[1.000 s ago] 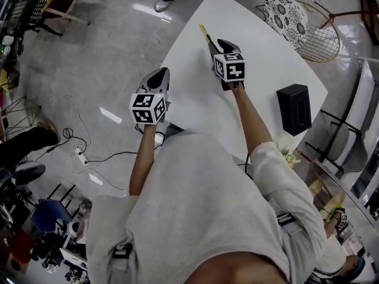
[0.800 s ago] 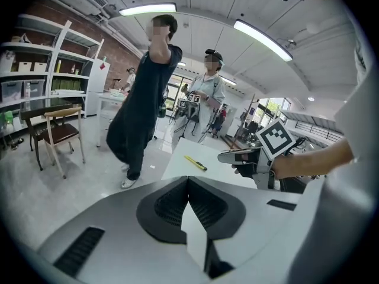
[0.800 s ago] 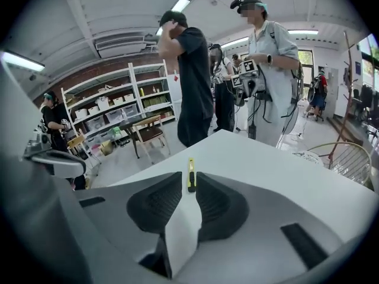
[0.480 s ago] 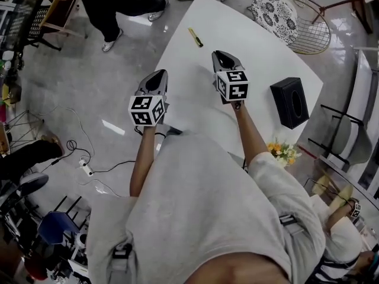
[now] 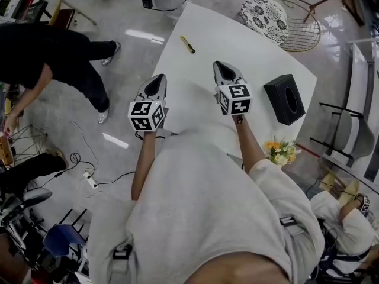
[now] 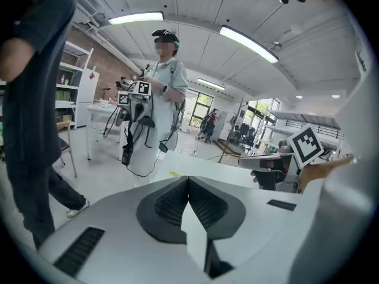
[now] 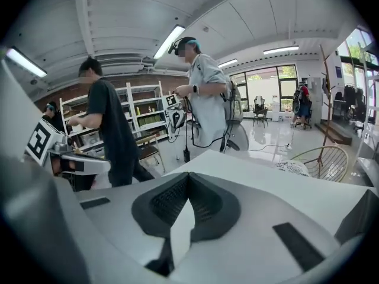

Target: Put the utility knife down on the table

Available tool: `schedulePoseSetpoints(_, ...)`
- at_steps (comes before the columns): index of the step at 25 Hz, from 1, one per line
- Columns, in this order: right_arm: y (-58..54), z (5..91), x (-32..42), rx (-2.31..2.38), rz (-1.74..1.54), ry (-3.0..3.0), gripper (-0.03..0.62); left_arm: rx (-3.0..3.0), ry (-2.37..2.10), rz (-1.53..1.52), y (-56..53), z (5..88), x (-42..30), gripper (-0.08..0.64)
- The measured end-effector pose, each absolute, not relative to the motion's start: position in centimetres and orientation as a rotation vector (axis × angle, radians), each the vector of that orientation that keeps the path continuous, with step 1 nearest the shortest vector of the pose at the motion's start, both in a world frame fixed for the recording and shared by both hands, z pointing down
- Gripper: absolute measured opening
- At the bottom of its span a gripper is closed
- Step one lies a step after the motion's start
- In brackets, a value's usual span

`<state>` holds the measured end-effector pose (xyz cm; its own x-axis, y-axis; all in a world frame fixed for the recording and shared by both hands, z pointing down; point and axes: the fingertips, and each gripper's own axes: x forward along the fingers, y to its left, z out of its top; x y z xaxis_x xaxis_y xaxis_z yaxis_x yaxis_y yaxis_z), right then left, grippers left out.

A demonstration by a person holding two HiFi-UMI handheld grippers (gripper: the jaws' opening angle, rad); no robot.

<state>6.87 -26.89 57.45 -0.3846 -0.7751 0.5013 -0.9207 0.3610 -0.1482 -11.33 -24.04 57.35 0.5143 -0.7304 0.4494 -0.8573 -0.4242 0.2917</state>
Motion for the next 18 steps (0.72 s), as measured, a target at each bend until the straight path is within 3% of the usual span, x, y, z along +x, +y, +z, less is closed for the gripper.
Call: schedulePoseSetpoints(18,-25.8,47.8,6.8,1.607,0.386,-2.417,0.031,2.421,-1.384,0.247,-25.8,49.3,-11.5,0.020)
